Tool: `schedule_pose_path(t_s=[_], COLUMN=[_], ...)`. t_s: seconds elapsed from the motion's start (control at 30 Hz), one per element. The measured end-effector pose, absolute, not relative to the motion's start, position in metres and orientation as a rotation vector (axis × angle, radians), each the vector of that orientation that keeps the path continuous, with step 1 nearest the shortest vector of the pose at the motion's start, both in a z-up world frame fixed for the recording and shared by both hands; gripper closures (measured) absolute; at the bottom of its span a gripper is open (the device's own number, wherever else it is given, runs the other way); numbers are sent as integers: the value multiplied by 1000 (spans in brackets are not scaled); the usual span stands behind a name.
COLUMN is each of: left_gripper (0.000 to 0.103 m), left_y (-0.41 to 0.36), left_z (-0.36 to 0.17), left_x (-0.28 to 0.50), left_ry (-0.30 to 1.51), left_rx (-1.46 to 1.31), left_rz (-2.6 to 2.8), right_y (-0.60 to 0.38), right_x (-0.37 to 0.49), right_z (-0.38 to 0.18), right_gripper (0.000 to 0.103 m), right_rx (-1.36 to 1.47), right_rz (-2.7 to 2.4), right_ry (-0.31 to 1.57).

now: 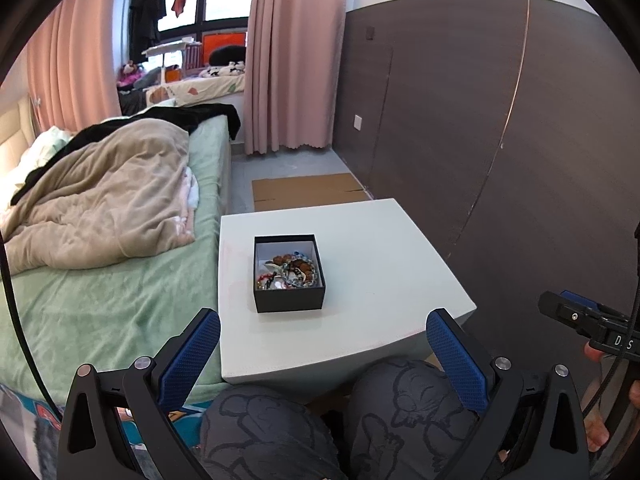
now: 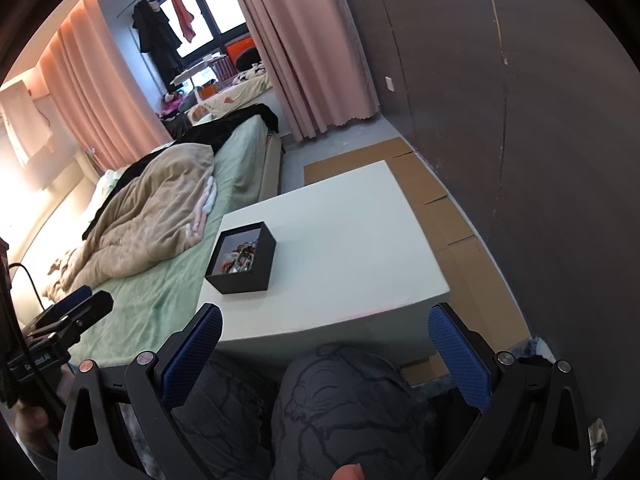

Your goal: Organize jewelry

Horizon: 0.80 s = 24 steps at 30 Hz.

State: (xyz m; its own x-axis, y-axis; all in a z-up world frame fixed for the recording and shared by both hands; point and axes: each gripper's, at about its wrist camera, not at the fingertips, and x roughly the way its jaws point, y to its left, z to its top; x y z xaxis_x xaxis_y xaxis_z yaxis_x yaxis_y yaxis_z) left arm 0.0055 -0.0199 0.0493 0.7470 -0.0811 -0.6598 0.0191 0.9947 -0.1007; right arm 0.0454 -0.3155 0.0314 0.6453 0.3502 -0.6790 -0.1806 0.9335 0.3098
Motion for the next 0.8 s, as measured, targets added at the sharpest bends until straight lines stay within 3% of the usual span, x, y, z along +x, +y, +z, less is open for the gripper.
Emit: schedule_pose_path(t_s=[0.8], left_gripper=[0], left_y=[-29], left_z=[54], left_x=[2], left_ry=[711], left_rx=[-86], left_rz=[-65], right_y=[-305], right_x=[46], right_z=[26], right_gripper=[0], right_rx=[187], right_rz=[292], right_ry=[839])
